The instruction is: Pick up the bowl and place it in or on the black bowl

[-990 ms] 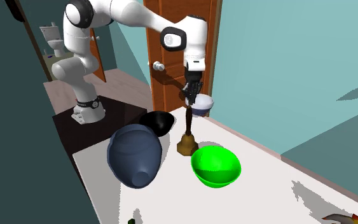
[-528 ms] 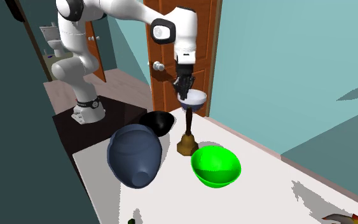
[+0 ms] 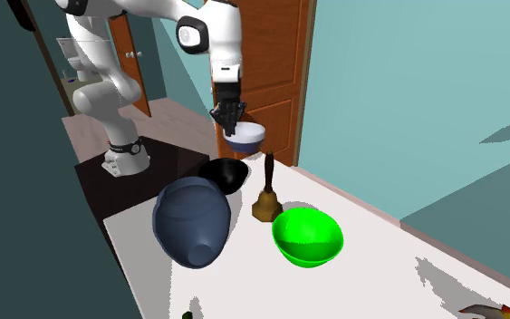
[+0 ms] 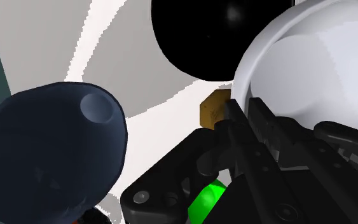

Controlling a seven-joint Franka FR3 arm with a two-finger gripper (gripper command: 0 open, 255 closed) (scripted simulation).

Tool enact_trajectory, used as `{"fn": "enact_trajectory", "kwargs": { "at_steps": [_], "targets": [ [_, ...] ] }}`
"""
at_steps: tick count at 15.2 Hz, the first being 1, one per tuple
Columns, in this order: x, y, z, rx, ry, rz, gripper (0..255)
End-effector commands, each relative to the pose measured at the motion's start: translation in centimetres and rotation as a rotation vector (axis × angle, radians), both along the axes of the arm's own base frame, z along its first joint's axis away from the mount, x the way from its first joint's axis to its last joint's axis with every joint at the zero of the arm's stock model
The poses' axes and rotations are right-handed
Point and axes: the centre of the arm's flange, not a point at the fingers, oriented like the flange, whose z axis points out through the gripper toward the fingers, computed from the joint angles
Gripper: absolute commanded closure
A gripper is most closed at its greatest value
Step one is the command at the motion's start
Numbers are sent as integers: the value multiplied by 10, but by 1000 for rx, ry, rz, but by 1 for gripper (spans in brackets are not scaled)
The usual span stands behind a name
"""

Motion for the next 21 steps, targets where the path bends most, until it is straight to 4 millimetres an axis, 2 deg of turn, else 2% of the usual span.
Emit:
{"fn": "enact_trajectory", "kwargs": {
  "at_steps": [1,5,21],
  "targets": [
    [-23,-15,6,0,0,0,255],
    [-69,-42,17,0,0,0,255],
    [-69,-42,-67,0,0,0,255]
  ]
}}
